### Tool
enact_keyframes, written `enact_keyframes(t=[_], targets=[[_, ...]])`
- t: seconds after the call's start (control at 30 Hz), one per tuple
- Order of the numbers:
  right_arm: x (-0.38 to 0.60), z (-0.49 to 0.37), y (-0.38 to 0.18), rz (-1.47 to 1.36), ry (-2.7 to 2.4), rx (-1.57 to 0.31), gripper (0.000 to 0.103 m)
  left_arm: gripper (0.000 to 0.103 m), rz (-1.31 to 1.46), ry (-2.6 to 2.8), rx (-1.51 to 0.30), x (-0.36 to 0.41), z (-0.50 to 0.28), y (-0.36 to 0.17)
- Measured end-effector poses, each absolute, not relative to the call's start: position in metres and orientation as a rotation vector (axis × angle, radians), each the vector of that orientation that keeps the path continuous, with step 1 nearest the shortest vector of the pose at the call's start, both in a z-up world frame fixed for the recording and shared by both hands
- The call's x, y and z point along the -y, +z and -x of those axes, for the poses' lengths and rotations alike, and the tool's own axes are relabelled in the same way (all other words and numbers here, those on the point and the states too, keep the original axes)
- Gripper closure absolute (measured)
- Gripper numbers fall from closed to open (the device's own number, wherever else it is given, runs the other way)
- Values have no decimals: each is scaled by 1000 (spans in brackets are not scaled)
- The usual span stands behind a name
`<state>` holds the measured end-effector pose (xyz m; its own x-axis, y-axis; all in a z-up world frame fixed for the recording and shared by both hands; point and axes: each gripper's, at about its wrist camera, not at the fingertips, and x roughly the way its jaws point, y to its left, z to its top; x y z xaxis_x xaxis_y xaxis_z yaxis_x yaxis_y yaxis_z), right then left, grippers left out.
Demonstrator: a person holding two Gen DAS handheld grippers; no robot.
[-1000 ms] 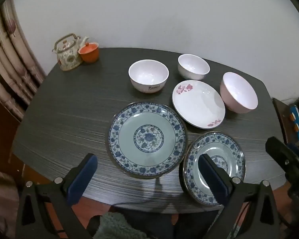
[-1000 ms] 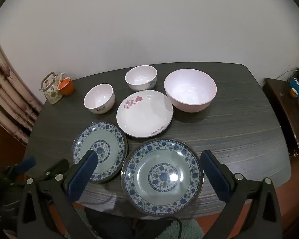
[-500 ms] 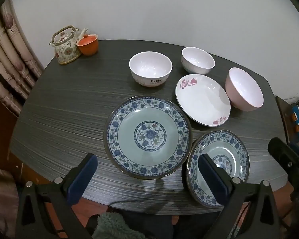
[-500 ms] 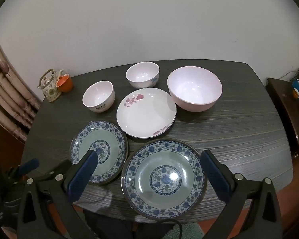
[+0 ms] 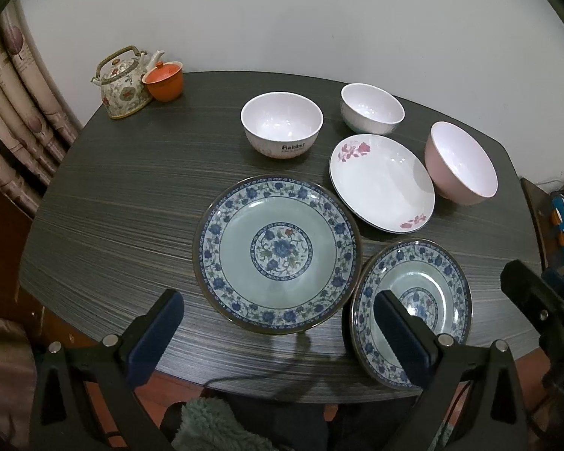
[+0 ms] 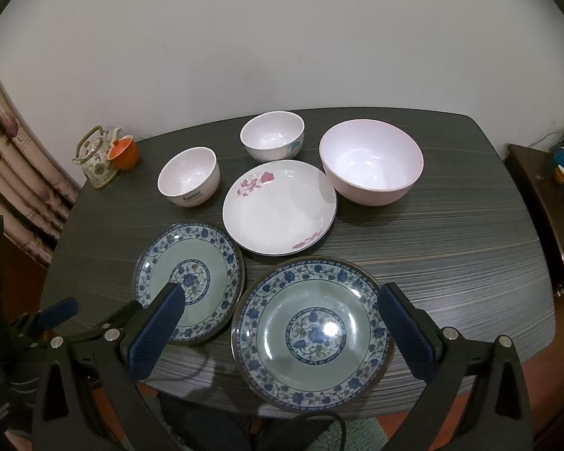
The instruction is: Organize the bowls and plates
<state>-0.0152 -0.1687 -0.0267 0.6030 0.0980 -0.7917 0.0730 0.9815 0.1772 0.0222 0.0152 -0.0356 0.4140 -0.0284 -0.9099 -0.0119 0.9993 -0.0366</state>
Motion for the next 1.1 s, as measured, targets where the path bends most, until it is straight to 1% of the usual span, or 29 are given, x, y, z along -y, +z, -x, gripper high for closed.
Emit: enact_keyframes(t=[1.1], targets=[[172, 15, -35, -202, -1, -946, 1, 0, 31, 15, -1144, -21, -24, -35]])
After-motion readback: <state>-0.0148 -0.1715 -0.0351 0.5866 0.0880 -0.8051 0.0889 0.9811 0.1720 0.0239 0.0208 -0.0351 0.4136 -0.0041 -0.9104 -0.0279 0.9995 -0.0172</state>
